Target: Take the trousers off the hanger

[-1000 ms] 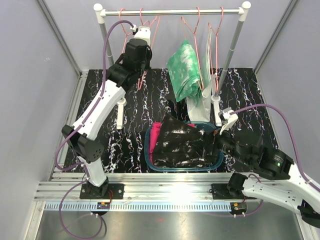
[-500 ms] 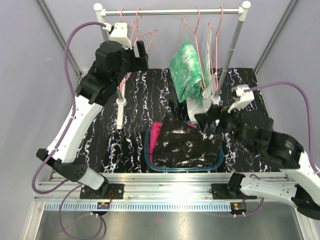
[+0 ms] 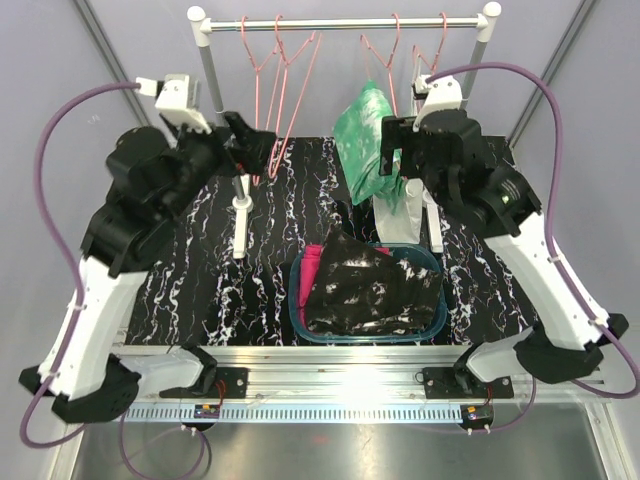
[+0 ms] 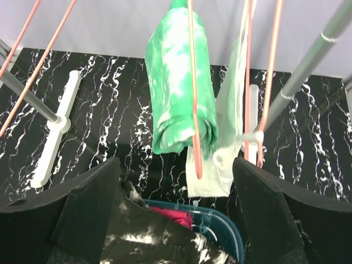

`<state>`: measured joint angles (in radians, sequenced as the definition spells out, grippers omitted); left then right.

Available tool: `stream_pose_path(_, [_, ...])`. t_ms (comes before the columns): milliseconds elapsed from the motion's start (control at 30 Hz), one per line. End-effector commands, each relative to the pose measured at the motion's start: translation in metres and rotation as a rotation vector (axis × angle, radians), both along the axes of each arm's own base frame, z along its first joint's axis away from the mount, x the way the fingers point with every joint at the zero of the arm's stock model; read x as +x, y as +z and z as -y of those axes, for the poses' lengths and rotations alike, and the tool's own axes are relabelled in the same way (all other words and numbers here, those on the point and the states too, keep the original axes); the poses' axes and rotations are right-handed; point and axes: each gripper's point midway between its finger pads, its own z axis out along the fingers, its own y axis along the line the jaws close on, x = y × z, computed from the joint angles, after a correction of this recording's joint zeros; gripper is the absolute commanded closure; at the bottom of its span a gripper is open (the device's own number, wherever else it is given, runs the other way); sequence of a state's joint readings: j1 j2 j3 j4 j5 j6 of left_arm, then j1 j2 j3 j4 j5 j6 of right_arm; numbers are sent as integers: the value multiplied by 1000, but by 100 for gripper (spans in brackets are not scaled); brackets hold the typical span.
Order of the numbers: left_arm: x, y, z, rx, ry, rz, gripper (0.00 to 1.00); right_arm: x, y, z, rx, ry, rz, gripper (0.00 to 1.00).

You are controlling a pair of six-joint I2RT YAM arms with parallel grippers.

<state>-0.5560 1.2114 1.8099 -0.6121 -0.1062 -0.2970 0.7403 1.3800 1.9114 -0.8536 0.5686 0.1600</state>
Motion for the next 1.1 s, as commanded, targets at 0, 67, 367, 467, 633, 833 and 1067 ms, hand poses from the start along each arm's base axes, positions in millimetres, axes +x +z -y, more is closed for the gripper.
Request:
stream_pose_path(0, [-35, 12, -14, -41, -38, 52, 1, 10, 18, -4, -9, 90, 24, 11])
stream_pose_path(67, [-50, 5, -24, -36, -38, 59, 1, 27, 13, -1, -12, 90, 13, 13])
stream_pose_path(367, [-87, -36, -74, -50, 91, 90, 1, 85, 1, -5, 3, 147, -6, 32])
stream_pose_path(467, [-93, -52, -85, -25, 125, 71, 1, 102, -9, -6, -18, 135, -23, 41])
stream_pose_path(633, [-94, -78, -89, 19, 143, 24, 1, 125, -19, -1, -24, 92, -19, 50])
stream_pose_path(833, [-91, -105, -89, 66, 149, -30, 1, 138, -26, -17, 4, 148, -16, 72])
stream_pose_path(1067, [-91, -118, -81, 84, 107, -61, 1, 144, -38, -24, -6, 171, -39, 100])
